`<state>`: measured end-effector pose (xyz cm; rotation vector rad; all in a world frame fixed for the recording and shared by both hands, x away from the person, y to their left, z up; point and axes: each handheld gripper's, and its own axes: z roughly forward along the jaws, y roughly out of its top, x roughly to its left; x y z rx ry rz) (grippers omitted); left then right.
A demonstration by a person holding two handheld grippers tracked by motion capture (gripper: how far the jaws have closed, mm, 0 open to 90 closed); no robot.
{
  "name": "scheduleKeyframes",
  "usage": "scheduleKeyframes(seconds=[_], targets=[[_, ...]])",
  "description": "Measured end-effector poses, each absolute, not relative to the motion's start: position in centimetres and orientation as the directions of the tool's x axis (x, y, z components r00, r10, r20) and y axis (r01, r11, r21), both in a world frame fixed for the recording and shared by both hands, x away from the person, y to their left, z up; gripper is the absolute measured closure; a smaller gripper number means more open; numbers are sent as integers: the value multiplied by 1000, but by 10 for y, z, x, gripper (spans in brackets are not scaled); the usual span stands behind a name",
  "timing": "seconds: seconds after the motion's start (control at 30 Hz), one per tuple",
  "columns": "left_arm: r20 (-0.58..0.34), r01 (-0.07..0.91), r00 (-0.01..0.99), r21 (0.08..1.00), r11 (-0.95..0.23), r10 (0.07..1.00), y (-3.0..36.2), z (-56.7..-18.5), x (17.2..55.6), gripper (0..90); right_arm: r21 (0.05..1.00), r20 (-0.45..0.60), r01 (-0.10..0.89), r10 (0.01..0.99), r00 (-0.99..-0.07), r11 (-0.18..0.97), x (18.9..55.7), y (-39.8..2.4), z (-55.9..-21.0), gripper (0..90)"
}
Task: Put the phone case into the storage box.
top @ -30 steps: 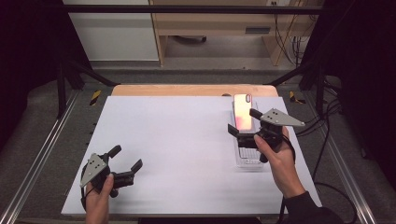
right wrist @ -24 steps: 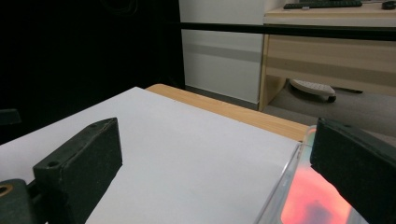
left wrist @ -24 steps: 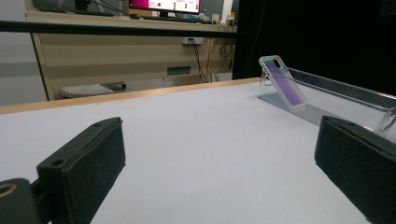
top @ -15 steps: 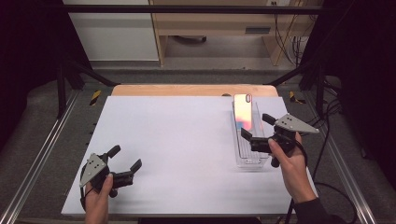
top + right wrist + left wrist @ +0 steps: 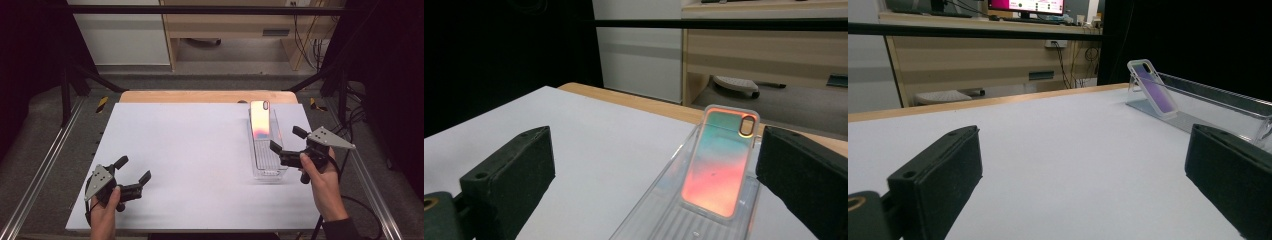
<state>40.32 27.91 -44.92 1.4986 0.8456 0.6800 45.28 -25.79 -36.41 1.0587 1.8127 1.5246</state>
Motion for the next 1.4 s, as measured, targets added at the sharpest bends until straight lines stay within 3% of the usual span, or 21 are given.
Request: scheduleKeyframes(seconds=[1.4], targets=[[-57,117,564,993,-11,824,284,-450,401,12,987,1,136,843,-538,86,428,-297,-412,30]])
